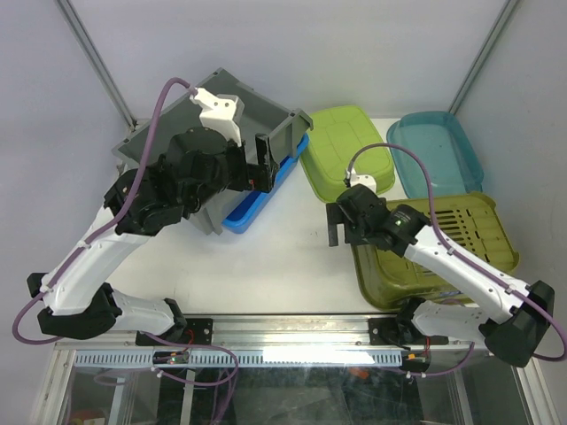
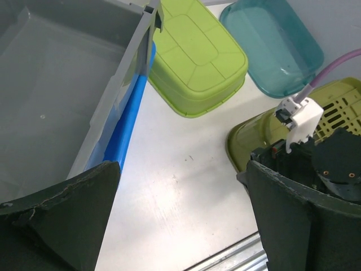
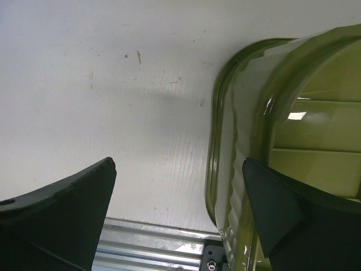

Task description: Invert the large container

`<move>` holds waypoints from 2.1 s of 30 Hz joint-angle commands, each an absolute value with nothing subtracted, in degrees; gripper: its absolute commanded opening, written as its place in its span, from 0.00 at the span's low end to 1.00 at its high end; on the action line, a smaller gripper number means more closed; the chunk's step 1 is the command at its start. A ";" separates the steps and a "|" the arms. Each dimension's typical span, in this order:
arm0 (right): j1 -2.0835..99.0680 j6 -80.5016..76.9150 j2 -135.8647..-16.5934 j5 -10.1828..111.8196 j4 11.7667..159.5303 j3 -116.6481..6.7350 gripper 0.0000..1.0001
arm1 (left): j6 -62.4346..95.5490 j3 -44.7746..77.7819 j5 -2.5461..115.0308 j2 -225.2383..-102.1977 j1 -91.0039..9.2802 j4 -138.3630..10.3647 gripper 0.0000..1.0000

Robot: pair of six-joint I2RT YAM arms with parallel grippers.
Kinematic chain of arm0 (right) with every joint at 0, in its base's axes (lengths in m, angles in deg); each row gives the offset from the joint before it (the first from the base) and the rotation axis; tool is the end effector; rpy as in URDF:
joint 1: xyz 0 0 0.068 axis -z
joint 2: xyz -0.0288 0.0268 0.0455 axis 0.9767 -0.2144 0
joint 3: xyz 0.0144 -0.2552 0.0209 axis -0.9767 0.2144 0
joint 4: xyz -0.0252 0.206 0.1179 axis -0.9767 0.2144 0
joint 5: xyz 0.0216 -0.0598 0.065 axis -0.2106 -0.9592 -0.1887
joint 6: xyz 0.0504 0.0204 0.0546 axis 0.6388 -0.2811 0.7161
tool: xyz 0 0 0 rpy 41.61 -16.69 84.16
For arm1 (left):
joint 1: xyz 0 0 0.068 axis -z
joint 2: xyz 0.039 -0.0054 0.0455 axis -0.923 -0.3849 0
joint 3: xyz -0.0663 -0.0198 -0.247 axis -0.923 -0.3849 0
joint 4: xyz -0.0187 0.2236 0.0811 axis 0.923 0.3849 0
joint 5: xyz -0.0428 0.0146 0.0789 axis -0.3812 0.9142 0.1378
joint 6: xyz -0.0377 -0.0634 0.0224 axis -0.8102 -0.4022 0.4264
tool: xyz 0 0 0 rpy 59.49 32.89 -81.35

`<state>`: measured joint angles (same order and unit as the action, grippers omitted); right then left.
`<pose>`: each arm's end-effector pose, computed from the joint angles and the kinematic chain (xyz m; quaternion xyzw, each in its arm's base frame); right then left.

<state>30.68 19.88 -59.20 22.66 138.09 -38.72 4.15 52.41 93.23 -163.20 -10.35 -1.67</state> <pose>0.1595 0.1370 0.2632 -0.1026 0.9409 0.0322 0.3212 0.1486 -0.1710 0.4632 0.1107 0.8289 -0.1677 0.5221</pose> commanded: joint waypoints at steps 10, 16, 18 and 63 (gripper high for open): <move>30.82 21.86 -59.51 31.73 117.56 -43.75 1.00 | 16.74 53.75 95.65 -169.39 -20.62 -1.98 0.99; 32.43 23.20 -62.55 34.80 110.37 -42.19 0.99 | 19.18 55.66 79.47 -175.41 -29.35 -1.89 0.99; 33.59 24.00 -64.78 36.84 108.88 -41.93 0.99 | 19.79 55.69 77.35 -177.50 -29.92 -1.79 0.99; 34.65 35.67 -109.93 45.20 77.83 -61.11 0.86 | 18.26 77.81 75.22 -174.71 -34.00 -0.95 0.00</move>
